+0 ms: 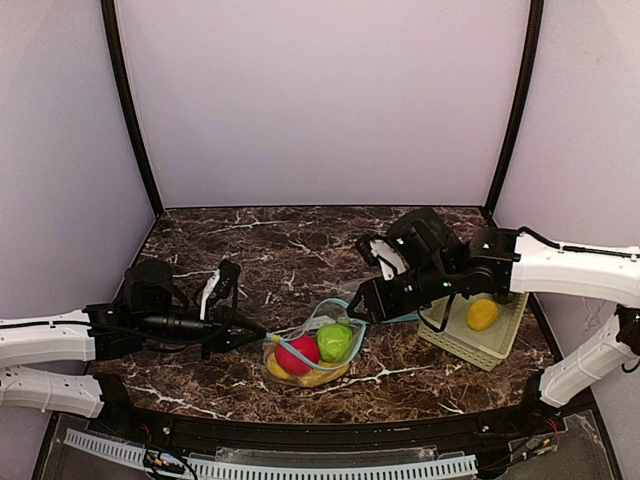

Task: Place the food in the zip-top bag and seal the zipper
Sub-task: Adjust the zipper food storage bag at the center of the board, then pass from the right arm to the left

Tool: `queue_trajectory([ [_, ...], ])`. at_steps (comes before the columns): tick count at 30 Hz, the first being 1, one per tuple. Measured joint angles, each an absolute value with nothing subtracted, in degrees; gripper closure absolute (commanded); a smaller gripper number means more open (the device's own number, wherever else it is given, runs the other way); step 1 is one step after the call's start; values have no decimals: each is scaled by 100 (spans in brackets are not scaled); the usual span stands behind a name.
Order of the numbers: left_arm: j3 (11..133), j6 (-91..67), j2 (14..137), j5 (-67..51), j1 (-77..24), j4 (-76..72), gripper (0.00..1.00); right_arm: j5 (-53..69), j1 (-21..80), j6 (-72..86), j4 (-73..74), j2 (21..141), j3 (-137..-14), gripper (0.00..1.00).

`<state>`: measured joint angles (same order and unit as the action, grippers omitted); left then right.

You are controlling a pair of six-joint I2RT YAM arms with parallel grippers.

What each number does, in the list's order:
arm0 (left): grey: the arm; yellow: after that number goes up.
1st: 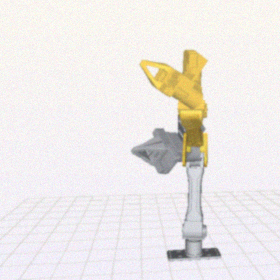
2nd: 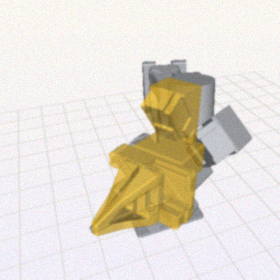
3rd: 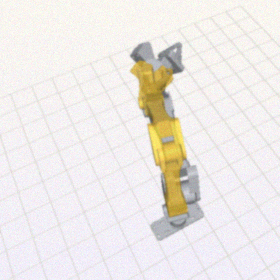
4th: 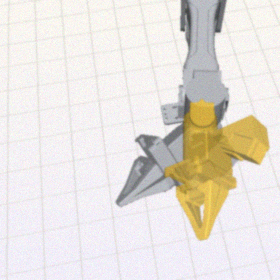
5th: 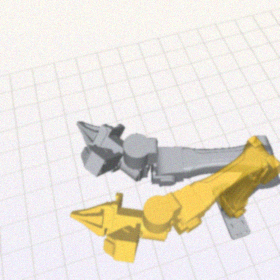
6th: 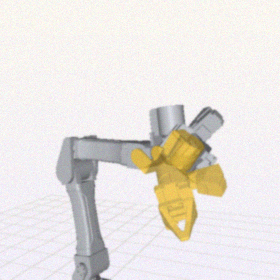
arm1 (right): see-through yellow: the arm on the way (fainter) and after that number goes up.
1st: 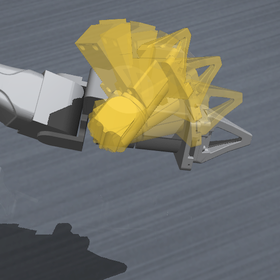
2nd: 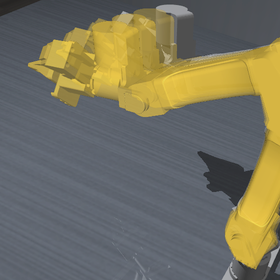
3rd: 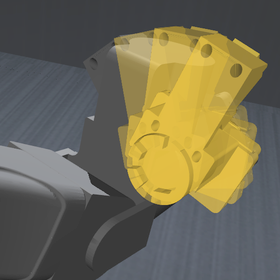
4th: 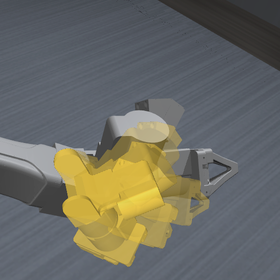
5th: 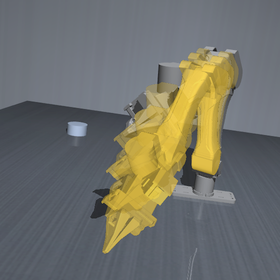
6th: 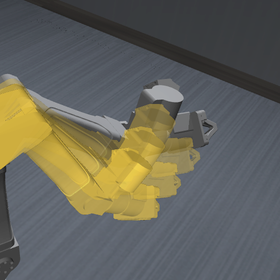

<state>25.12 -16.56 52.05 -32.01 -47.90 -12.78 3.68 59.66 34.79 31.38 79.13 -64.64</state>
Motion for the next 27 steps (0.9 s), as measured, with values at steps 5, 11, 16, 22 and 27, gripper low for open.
queue_trajectory([
  [5, 2482, -1710, 5146, -3203, -4790, -1280, 99, 377, 5955, 3406, 3140, 7966, -6464, 63],
  [11, 2364, -1767, 4921, -3194, -4790, -1278, 83, 390, 5951, 3345, 3140, 8300, -6466, 92],
  [16, 2272, -1817, 4849, -3194, -4794, -1278, 43, 381, 5913, 3413, 3138, 8381, -6471, 100],
  [22, 2222, -1817, 5026, -3194, -4963, -1249, 17, 429, 5741, 3531, 3138, 8460, -6493, 100],
  [27, 2233, -1667, 5297, -3063, -5015, -1227, 17, 473, 5725, 3551, 3138, 8497, -6493, 100],
])
